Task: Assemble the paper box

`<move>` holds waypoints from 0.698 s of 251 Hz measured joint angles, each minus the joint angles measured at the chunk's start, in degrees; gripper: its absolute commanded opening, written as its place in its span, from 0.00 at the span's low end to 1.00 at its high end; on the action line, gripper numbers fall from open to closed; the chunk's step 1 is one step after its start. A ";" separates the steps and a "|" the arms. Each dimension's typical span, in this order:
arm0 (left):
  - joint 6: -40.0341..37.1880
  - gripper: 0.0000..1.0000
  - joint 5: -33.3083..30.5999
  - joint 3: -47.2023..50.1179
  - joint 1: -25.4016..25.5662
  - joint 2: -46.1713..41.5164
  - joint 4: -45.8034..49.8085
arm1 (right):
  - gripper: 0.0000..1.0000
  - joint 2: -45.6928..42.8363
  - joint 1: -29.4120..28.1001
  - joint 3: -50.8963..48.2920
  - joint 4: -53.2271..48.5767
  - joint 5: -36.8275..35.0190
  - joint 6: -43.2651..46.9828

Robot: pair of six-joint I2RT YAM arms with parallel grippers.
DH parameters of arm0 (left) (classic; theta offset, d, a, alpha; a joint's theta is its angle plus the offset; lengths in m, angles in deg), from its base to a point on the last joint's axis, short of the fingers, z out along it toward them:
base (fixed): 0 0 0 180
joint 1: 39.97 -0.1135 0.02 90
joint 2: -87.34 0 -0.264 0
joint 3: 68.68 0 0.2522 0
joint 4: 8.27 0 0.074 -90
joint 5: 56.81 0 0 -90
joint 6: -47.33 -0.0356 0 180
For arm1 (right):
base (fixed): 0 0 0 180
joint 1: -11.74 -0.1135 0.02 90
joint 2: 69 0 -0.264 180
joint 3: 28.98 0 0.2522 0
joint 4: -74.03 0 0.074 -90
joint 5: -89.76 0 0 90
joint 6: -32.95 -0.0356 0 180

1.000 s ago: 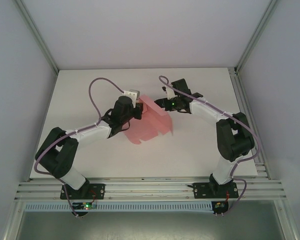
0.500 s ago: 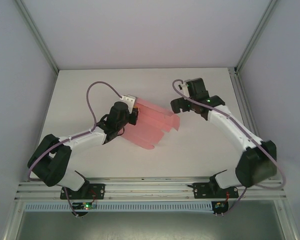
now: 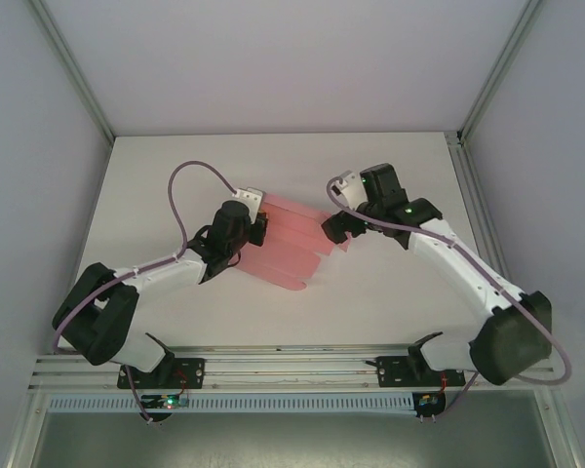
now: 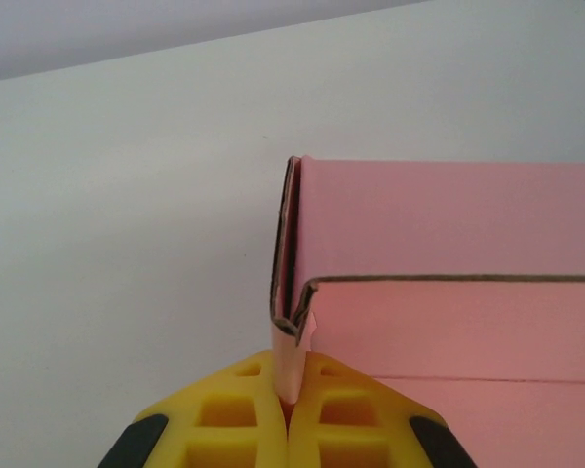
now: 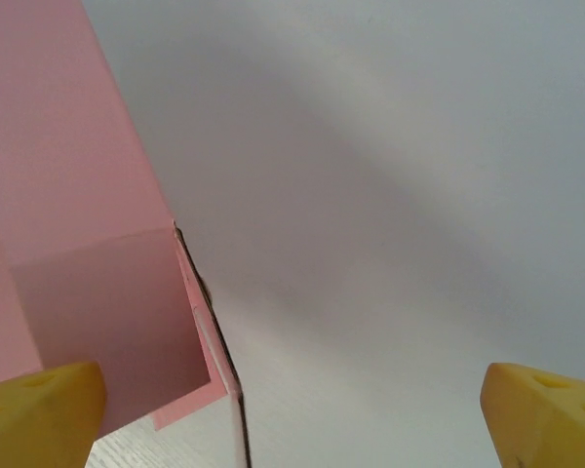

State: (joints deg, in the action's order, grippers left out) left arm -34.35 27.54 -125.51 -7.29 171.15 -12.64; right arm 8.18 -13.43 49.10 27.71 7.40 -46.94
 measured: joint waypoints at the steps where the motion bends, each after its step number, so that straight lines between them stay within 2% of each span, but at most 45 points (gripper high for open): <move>1: 0.00 0.00 0.04 0.00 0.00 0.00 0.00 | 0.98 0.13 -0.02 0.00 0.00 0.02 0.02; 53: 0.02 0.00 1.60 0.00 0.00 -0.15 0.02 | 0.98 4.04 -2.86 0.02 0.44 -1.95 0.83; 89: 0.52 0.00 4.76 0.00 -0.02 -0.15 -0.63 | 0.98 4.02 -3.23 -0.90 6.51 -4.96 0.61; 130: 2.54 0.00 5.88 0.00 -0.17 0.44 -0.72 | 0.98 3.82 -4.55 -6.91 18.97 -10.95 -2.25; 175: 5.88 0.00 6.08 -0.02 -0.15 1.11 -1.18 | 0.98 2.84 -7.72 -9.42 25.51 -21.11 -4.17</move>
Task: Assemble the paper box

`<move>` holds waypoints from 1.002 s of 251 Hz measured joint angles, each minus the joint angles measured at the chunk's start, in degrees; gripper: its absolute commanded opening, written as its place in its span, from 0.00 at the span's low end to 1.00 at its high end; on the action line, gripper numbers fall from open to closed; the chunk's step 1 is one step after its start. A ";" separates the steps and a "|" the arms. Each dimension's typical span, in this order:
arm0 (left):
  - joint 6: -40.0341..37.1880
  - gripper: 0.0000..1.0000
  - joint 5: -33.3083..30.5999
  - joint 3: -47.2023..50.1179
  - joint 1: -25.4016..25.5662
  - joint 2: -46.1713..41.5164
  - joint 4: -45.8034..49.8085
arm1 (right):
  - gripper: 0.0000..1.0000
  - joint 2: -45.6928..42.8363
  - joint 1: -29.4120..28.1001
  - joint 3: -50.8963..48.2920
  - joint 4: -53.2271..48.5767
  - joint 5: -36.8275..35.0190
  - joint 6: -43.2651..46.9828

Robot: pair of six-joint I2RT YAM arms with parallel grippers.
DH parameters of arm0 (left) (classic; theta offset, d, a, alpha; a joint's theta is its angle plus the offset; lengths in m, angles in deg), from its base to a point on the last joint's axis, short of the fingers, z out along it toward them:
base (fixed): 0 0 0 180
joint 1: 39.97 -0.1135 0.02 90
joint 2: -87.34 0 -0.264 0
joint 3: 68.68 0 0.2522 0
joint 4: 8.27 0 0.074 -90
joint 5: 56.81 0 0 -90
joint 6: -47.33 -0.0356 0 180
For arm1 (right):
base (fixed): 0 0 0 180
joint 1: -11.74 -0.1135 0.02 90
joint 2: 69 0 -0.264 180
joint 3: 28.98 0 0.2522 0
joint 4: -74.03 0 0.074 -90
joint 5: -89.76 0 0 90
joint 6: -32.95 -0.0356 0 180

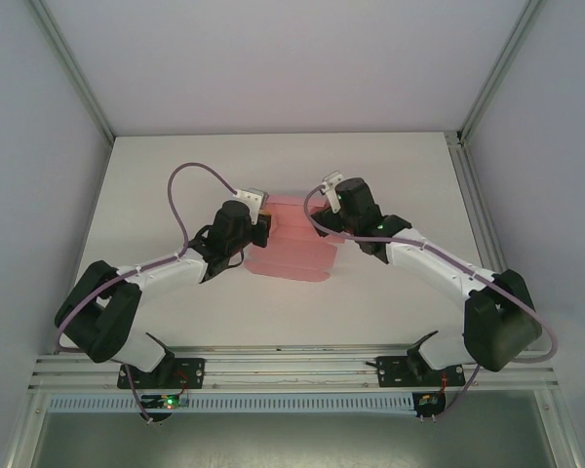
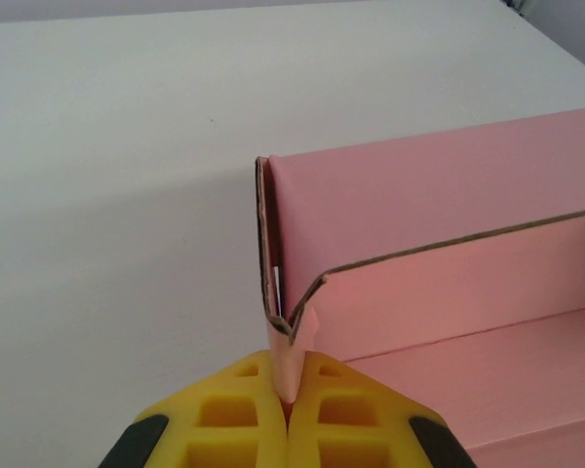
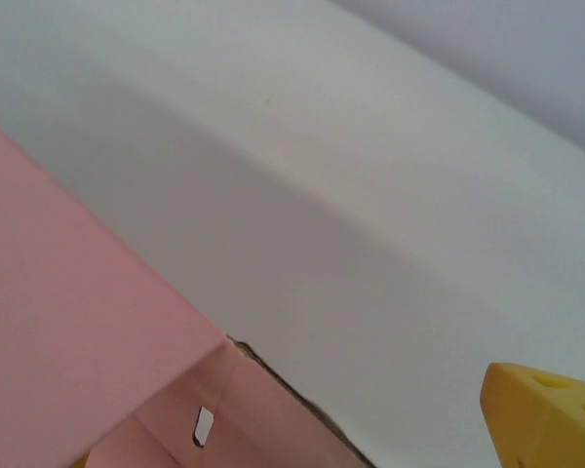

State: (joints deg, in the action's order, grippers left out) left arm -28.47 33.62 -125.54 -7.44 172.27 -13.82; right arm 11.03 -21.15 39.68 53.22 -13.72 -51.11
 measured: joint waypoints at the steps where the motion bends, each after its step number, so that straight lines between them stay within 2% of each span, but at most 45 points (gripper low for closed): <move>1: 0.07 0.00 0.00 0.00 0.00 0.00 -0.02 | 0.98 -0.07 -0.04 -0.02 0.02 -0.17 0.00; 45: 2.49 0.00 -2.58 -0.07 0.11 0.00 -2.05 | 0.98 -8.02 -0.87 -1.99 -1.95 -3.67 -1.66; 80: 4.31 0.00 -5.86 -0.28 0.02 -0.02 -2.08 | 0.98 -21.57 -0.42 -7.61 -2.84 -3.82 -7.91; 100: 5.92 0.00 -6.73 -0.31 -0.02 -0.24 -2.16 | 0.98 -29.05 1.29 -12.72 -1.88 -2.23 -12.37; 125: 7.87 0.00 -6.69 -0.24 -0.31 -1.29 -3.04 | 0.98 -34.84 6.56 -18.84 -1.22 1.36 -18.47; 156: 9.90 0.00 -6.25 0.55 -0.50 -4.33 -5.16 | 0.98 -35.56 13.68 -24.11 -0.46 7.26 -25.14; 173: 10.80 0.00 -6.23 1.16 -0.55 -6.32 -5.95 | 0.98 -35.36 15.58 -26.49 0.87 10.49 -27.50; 217: 12.09 0.00 -3.87 1.79 -0.72 -9.33 -7.56 | 0.98 -32.94 15.82 -28.00 7.10 18.97 -29.81; 251: 12.04 0.00 -1.09 2.12 -0.74 -9.44 -8.22 | 0.98 -29.90 13.81 -25.73 9.66 20.41 -28.17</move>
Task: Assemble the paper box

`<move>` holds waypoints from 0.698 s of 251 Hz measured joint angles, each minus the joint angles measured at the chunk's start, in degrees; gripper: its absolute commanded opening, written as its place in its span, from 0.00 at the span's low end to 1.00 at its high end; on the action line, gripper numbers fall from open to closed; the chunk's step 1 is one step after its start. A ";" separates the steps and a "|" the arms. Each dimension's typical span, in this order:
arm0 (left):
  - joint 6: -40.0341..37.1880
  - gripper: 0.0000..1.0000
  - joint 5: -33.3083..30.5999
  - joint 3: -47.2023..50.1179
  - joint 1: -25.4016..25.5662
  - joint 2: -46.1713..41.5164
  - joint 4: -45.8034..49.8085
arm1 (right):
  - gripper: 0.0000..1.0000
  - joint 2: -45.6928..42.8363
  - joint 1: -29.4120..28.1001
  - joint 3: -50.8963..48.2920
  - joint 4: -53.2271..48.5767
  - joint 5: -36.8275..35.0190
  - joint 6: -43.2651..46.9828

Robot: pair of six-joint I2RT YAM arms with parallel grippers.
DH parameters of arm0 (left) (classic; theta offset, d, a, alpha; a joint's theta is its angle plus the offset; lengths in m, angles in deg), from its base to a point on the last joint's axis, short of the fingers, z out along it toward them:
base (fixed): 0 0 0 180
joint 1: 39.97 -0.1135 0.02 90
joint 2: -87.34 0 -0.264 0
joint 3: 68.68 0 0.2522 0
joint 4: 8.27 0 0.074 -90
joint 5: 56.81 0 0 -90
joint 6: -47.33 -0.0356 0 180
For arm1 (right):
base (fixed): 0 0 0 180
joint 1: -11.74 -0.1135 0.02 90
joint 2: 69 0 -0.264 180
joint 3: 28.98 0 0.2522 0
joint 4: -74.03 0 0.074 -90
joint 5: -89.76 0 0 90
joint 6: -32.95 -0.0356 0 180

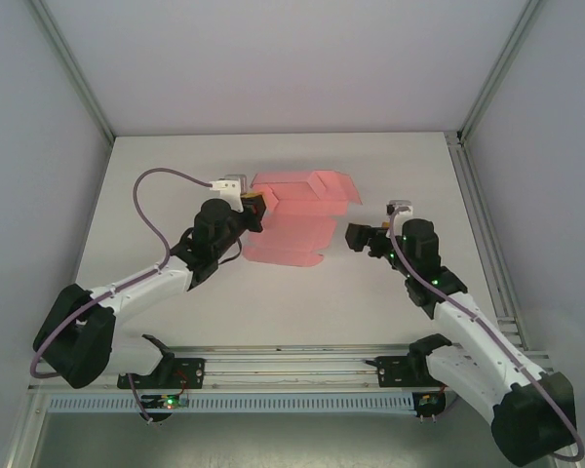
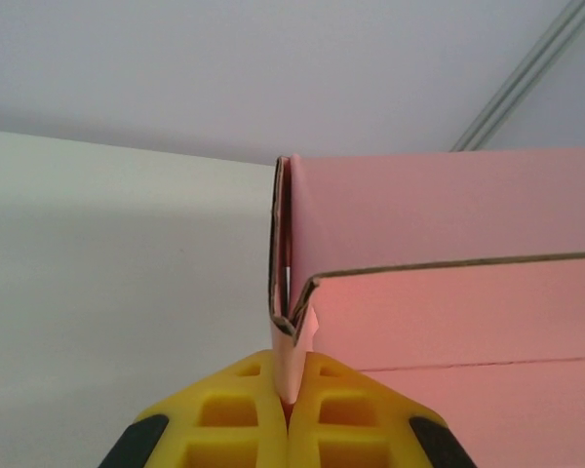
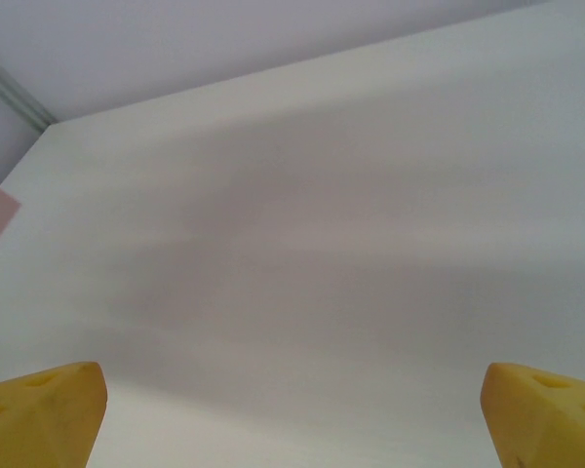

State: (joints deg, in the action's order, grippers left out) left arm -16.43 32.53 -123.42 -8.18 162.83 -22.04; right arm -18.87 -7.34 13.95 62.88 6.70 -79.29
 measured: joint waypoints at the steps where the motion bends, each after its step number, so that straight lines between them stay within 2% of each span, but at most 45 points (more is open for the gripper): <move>1: 0.00 0.00 0.09 0.02 0.00 0.00 -0.02 | 0.98 0.13 -0.11 0.11 0.00 0.02 0.11; 85: -1.29 0.00 2.99 0.20 -0.09 0.04 -0.11 | 0.98 6.84 -6.69 8.66 0.04 -4.66 8.92; 131: -4.07 0.00 3.89 0.24 -0.70 0.28 0.02 | 0.98 10.36 -10.01 13.94 -5.92 -15.17 15.23; 175: -6.47 0.00 4.74 0.26 -0.76 0.39 0.04 | 0.98 10.84 -10.34 16.00 -11.37 -23.61 19.34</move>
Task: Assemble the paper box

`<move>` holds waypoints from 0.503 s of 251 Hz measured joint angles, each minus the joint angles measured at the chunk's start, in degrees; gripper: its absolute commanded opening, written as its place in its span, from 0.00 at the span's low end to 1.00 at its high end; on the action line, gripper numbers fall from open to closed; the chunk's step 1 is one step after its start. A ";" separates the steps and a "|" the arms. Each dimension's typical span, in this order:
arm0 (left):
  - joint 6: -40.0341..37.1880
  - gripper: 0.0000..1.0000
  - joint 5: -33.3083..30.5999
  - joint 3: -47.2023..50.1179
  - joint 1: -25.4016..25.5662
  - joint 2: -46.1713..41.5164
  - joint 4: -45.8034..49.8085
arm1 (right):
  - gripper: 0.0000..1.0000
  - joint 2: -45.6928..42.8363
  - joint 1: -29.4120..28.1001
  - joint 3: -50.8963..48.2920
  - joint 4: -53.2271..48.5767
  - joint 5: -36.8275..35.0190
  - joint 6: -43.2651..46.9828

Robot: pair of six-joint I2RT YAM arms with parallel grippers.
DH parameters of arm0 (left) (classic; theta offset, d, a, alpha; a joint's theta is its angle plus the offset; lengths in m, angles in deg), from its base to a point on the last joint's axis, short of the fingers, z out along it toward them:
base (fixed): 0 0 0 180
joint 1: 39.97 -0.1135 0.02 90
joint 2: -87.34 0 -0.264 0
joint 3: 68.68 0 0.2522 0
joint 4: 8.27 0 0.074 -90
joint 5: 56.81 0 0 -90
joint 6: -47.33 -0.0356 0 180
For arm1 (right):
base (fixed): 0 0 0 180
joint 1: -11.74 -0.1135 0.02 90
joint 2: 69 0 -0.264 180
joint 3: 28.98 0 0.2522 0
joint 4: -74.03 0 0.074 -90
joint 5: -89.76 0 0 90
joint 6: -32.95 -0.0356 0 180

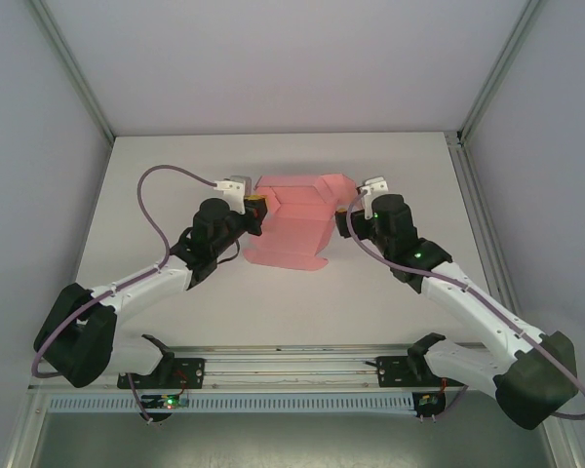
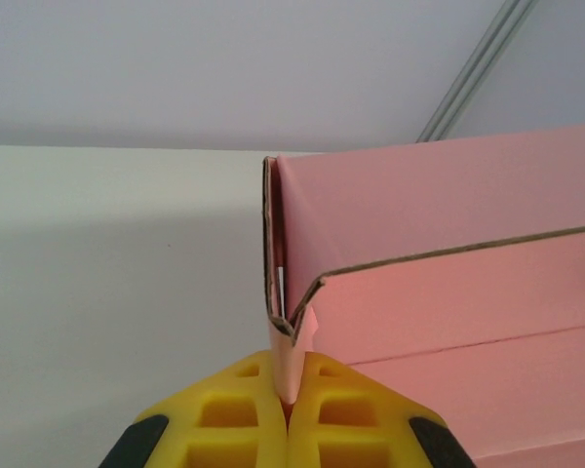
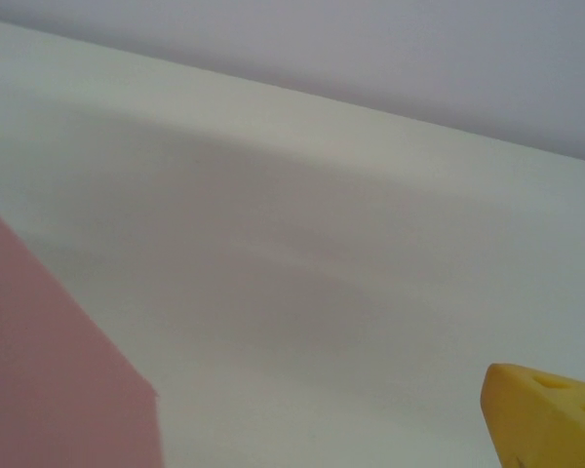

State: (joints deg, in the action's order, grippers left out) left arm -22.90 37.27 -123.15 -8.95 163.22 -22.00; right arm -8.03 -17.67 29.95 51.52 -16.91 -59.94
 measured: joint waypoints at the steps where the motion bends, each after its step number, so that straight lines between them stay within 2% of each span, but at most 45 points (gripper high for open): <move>1: -0.02 0.00 0.02 0.00 0.00 0.00 0.00 | 0.98 0.00 0.00 0.00 -0.09 -0.11 0.04; 34: -1.40 0.00 0.83 0.00 0.00 0.50 0.02 | 0.98 -0.15 -0.02 0.00 -1.81 -1.25 1.46; 87: -2.23 0.00 2.58 0.00 0.00 2.58 0.02 | 0.98 -0.46 -1.64 0.00 -1.84 1.22 3.32; 126: -2.73 0.00 2.34 0.00 -0.02 3.65 0.00 | 0.98 2.43 -5.70 1.33 -3.93 -3.61 5.09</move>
State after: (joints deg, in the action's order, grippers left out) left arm -25.63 39.61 -123.15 -8.97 166.87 -22.00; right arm -5.61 -23.38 31.29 47.58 -20.51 -54.85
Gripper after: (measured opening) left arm 0.051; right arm 0.983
